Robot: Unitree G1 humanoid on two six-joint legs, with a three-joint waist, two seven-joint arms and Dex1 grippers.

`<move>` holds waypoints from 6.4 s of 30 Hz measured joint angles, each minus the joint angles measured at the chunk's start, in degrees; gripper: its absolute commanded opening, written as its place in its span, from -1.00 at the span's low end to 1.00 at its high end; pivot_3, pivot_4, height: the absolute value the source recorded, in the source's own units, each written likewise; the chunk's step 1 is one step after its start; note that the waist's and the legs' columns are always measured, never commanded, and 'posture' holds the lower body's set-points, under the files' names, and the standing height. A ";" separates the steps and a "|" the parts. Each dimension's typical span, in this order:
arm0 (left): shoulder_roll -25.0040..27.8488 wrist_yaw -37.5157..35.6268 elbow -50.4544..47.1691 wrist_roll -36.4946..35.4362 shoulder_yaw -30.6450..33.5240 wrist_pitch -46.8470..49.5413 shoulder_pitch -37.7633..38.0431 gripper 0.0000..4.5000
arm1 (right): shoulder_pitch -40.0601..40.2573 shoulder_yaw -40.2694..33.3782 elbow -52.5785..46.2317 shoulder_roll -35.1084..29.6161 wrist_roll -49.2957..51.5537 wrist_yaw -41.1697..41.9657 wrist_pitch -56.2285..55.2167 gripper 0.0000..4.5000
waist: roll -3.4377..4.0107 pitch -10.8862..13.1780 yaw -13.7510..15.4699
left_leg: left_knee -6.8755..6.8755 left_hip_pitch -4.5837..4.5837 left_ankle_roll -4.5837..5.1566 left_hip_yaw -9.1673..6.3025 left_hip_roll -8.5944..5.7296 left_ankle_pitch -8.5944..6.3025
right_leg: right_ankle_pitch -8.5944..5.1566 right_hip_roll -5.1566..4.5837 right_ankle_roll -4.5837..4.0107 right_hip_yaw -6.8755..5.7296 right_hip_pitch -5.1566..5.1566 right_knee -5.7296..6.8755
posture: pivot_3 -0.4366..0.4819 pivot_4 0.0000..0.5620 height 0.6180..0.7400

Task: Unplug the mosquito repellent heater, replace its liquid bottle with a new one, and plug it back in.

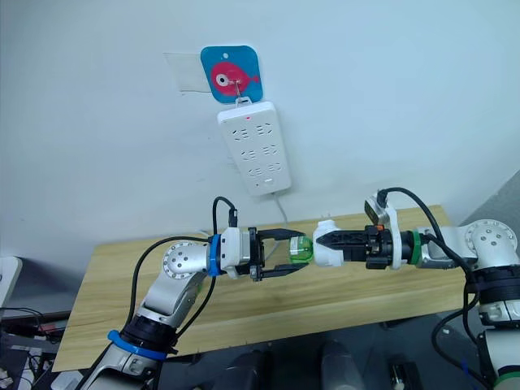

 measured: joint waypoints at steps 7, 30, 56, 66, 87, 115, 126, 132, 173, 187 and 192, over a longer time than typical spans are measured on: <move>3.12 0.35 -6.71 -18.33 1.15 32.73 -1.20 0.02 | -0.14 -2.44 -8.12 -1.15 -7.60 5.91 -0.21 0.32 | -0.02 0.04 -0.17 | 0.04 -0.05 0.00 -0.13 0.02 0.00 | -0.02 0.13 0.03 -0.12 -0.04 0.07 | -0.21 -0.33 1.00; 0.14 14.08 11.25 -47.32 16.85 95.91 -18.52 0.97 | -1.32 -5.18 -11.85 3.42 -26.23 22.41 2.79 0.32 | -0.06 0.06 -0.20 | 0.15 -0.05 -0.03 -0.09 -0.03 0.00 | 0.01 -0.05 -0.01 -0.03 -0.07 0.09 | -0.23 -0.33 1.00; 3.06 0.68 -4.57 8.53 4.29 -18.18 3.20 0.97 | -3.82 -11.80 0.93 7.50 -21.90 15.06 7.21 0.32 | -0.07 0.06 1.66 | 0.19 -0.08 0.05 0.06 -0.05 0.02 | 0.16 -0.11 0.04 0.05 0.00 -0.06 | -0.14 -0.34 1.00; 0.60 9.34 6.77 15.10 2.98 -30.07 -3.82 0.97 | -3.73 -11.81 -0.41 8.20 -18.43 13.19 7.18 0.32 | -0.07 0.06 1.35 | 0.18 -0.07 0.06 0.03 -0.04 0.02 | 0.19 -0.08 0.07 0.03 -0.02 0.01 | -0.20 -0.32 1.00; 8.58 5.17 -6.99 -19.18 -4.72 17.33 -1.19 0.02 | -2.26 -10.12 -7.79 5.90 -20.42 14.86 6.88 0.32 | -0.07 0.09 0.23 | 0.19 -0.11 0.09 -0.16 -0.06 0.00 | 0.17 0.06 0.11 -0.11 -0.02 0.04 | -0.23 -0.29 1.00; 6.85 33.41 1.46 -64.17 15.48 81.15 -9.54 0.99 | -1.96 -9.93 -10.23 3.63 -29.54 23.86 7.17 0.32 | -0.16 0.13 -0.01 | 0.22 -0.10 0.05 0.01 -0.08 0.01 | 0.18 -0.10 0.06 0.07 -0.09 0.02 | -0.19 -0.37 1.00; 12.08 5.52 -20.56 -9.87 4.70 14.07 6.18 0.99 | -2.30 -12.91 -4.80 5.19 -29.33 22.03 7.19 0.32 | -0.14 0.11 1.68 | -0.06 -0.08 0.03 0.16 -0.08 0.02 | 0.18 -0.16 -0.01 0.15 -0.09 -0.21 | -0.12 -0.40 1.00; 7.86 4.28 -8.96 5.01 2.16 -14.31 8.26 0.99 | -2.31 -12.77 -4.85 5.67 -27.53 21.11 7.19 0.32 | -0.15 0.11 1.75 | 0.06 -0.09 0.06 0.12 -0.08 0.03 | 0.20 -0.18 0.01 0.11 -0.03 -0.16 | -0.13 -0.39 1.00; 14.25 13.17 -10.92 -52.28 -2.08 60.36 -3.89 0.01 | 0.08 -7.83 -19.23 0.40 -25.48 24.07 6.24 0.32 | -0.20 0.18 -0.23 | 0.19 -0.10 0.15 -0.14 -0.08 0.01 | 0.07 0.13 0.42 -0.11 -0.03 0.03 | -0.21 -0.24 1.00; 12.64 29.27 1.64 -75.36 9.10 87.27 -4.18 0.01 | 1.28 -9.43 -15.25 -0.34 -24.50 24.04 6.26 0.32 | -0.27 0.24 -0.04 | 0.13 -0.08 0.14 -0.06 -0.10 0.01 | 0.20 -0.09 0.08 0.00 -0.07 -0.01 | -0.22 -0.21 1.00; 13.16 30.05 1.59 -75.36 12.72 88.71 -2.51 0.01 | 1.29 -11.30 -11.48 -2.41 -25.01 23.79 7.18 0.32 | -0.28 0.24 0.15 | 0.11 -0.09 0.14 -0.04 -0.11 0.02 | 0.19 -0.10 0.08 0.01 -0.07 -0.03 | -0.20 -0.22 1.00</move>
